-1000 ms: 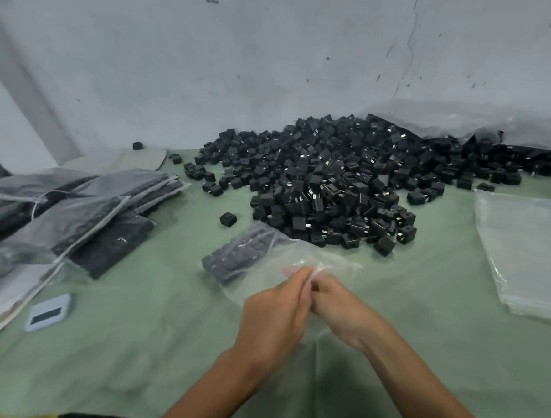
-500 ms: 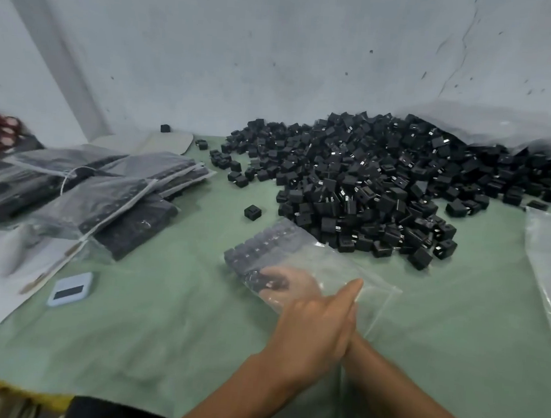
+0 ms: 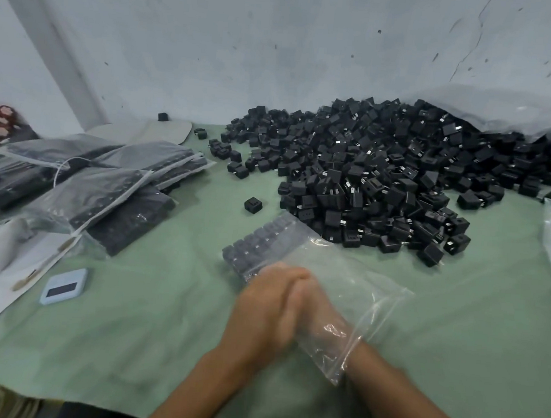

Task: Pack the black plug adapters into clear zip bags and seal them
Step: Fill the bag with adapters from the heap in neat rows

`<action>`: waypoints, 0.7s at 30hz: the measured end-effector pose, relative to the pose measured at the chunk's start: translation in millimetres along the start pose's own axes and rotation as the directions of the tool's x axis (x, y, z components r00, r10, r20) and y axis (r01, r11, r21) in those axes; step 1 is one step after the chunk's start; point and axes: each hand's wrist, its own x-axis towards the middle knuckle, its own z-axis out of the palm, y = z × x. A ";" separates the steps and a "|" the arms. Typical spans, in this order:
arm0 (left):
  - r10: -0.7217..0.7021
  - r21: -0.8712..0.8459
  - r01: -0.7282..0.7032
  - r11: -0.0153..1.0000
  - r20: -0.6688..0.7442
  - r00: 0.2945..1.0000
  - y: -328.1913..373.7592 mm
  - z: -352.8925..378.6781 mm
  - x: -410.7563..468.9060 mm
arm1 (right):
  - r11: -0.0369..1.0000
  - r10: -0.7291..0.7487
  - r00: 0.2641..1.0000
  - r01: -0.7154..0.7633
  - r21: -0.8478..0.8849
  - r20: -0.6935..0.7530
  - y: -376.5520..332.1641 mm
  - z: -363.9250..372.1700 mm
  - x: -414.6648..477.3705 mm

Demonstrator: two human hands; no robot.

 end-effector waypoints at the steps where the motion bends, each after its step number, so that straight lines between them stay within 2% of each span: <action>1: -0.081 0.038 0.085 0.996 -0.084 0.993 -18.5 -7.4 2.8 | 0.999 0.025 0.999 -0.023 -0.048 0.037 -1.6 -0.8 3.2; 2: -0.156 0.081 0.169 0.982 -0.138 0.978 -43.4 -14.9 5.0 | 0.995 0.055 0.995 -0.048 -0.084 0.082 -4.2 -3.6 4.9; 4: -0.246 0.189 0.268 0.945 -0.131 0.960 -81.9 -29.3 6.9 | 0.993 0.088 0.987 -0.077 -0.088 0.131 -1.3 -6.3 10.3; 5: -0.270 0.202 0.284 0.937 -0.093 0.958 -94.1 -31.7 6.6 | 0.992 0.093 0.986 -0.081 -0.094 0.136 -0.8 -6.3 12.0; 8: -0.230 0.097 0.235 0.967 -0.060 0.971 -119.6 -31.0 5.4 | 0.990 0.057 0.986 -0.036 -0.133 0.155 7.9 -3.6 15.1; 12: -0.294 -0.020 0.294 0.956 -0.091 0.951 -124.8 -27.4 7.1 | 0.993 0.067 0.982 -0.047 -0.113 0.178 11.9 -4.5 19.5; 17: -0.382 0.032 0.386 0.922 -0.098 0.919 -113.3 -26.0 10.8 | 0.992 0.085 0.972 -0.063 -0.105 0.219 11.5 -5.2 19.9; 21: -0.404 0.057 0.414 0.909 -0.128 0.906 -105.1 -24.0 9.9 | 0.991 0.053 0.970 -0.021 -0.135 0.238 8.2 -3.3 15.7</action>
